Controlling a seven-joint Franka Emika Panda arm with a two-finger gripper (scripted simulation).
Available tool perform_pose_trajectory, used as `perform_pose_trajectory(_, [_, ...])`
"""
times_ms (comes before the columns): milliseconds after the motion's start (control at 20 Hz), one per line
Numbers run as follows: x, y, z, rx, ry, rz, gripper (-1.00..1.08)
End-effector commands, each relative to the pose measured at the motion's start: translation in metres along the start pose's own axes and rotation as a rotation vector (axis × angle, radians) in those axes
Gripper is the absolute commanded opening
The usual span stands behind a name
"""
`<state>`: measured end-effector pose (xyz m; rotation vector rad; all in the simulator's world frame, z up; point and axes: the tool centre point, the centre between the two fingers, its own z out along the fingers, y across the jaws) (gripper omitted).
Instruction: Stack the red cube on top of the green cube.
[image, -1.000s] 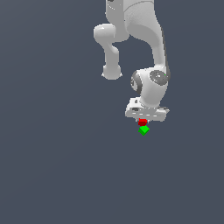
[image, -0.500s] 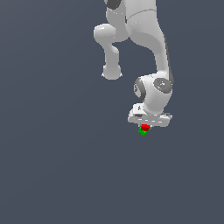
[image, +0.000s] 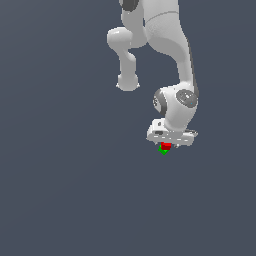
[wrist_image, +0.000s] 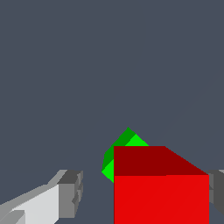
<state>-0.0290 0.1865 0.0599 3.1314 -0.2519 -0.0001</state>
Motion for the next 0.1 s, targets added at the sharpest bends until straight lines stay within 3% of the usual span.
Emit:
perform_pose_trajectory(0, [0.0001,0.0,0.0,0.0,0.0,0.0,1.0])
perform_pose_trajectory(50, [0.0001,0.0,0.0,0.0,0.0,0.0,1.0])
